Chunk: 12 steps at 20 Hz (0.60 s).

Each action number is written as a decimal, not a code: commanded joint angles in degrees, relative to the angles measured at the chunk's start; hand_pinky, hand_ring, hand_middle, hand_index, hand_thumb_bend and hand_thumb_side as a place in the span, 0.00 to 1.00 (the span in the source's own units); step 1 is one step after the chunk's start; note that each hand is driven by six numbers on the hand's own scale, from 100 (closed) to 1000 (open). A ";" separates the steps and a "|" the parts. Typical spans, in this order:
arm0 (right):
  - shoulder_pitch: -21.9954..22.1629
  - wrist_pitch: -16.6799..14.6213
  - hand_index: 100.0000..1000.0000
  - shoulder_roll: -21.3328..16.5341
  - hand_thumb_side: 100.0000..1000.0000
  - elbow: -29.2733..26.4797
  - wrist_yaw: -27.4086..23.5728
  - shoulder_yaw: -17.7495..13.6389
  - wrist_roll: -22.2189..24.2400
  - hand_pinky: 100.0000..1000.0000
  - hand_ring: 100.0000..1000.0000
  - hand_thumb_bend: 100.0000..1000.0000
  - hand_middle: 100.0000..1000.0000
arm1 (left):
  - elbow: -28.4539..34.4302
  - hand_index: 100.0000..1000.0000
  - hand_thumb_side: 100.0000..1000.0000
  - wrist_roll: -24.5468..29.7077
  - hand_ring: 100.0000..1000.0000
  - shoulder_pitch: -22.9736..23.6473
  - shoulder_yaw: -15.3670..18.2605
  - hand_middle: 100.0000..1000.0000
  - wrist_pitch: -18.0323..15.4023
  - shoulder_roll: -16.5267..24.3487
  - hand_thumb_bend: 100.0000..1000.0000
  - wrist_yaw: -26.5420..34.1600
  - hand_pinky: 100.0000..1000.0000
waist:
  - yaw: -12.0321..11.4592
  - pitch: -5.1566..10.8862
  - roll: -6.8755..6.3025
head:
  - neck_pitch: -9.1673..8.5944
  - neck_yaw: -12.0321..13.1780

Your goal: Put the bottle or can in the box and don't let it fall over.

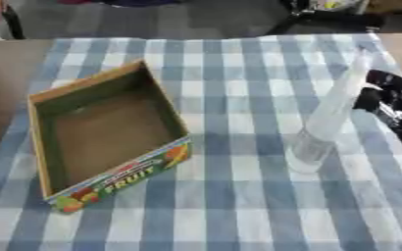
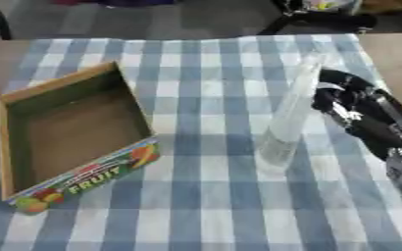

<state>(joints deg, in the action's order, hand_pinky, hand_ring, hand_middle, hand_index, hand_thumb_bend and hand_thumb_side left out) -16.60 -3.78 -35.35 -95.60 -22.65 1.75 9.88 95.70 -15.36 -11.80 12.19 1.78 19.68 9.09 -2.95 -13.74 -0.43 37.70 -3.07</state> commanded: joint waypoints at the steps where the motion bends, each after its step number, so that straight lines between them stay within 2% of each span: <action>1: -0.72 -0.12 0.85 -0.70 0.33 -1.15 -0.06 -0.14 0.47 0.75 0.81 0.28 0.86 | 0.85 0.75 0.49 0.22 0.47 -0.69 0.03 0.67 -0.10 1.72 0.74 0.15 0.85 | -0.12 0.58 -0.05 | -0.30 -0.03; 12: -0.59 -0.48 0.85 -0.65 0.33 -1.15 -0.55 -0.38 0.76 0.75 0.81 0.28 0.86 | 0.82 0.75 0.49 0.20 0.46 -0.67 0.02 0.67 -0.07 1.74 0.74 0.17 0.85 | -0.08 0.49 -0.07 | -0.16 0.02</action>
<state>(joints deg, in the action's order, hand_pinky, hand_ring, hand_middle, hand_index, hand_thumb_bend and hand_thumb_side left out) -16.64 -3.93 -34.95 -95.60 -22.80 2.13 10.67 95.70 -15.36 -11.80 12.19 1.78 19.68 9.09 -3.07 -13.77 -0.46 37.70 -3.10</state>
